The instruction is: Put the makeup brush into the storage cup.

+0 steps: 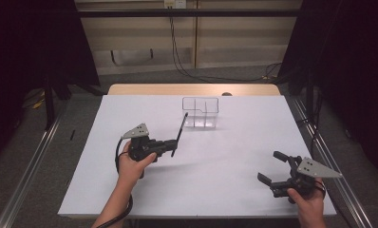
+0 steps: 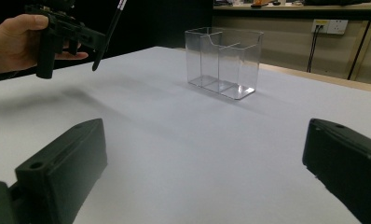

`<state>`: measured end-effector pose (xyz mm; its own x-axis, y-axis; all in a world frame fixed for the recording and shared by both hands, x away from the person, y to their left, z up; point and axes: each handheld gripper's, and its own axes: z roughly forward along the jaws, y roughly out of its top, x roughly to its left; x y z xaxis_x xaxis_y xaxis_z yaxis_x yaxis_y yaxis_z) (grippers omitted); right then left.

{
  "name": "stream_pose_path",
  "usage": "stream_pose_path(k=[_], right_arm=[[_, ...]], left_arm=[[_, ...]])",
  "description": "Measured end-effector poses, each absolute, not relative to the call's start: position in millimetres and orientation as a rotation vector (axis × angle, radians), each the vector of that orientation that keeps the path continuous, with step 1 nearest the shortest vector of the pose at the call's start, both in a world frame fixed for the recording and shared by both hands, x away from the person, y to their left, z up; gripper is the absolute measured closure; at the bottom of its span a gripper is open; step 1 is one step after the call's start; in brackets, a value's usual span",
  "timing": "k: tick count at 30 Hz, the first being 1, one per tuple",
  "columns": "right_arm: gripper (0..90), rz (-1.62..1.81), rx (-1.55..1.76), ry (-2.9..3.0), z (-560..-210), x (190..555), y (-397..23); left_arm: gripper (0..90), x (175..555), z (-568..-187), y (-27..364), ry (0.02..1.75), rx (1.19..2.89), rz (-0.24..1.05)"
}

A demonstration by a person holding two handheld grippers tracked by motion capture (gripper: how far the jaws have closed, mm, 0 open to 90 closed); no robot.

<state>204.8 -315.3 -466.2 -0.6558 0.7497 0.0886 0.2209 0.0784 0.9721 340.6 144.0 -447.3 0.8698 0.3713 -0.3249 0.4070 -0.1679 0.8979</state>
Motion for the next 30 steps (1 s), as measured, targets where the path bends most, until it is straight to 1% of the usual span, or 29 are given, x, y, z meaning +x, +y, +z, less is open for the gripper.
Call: stream_pose_path(k=[19,30], right_arm=[[0.0,1.610,0.961,1.943,-469,207,-311],[0.0,1.625,0.996,1.940,-471,210,-307]], left_arm=[[84.1,329,-448,118,0.516,1.805,-0.071],[84.1,324,-448,111,0.482,1.805,-0.073]])
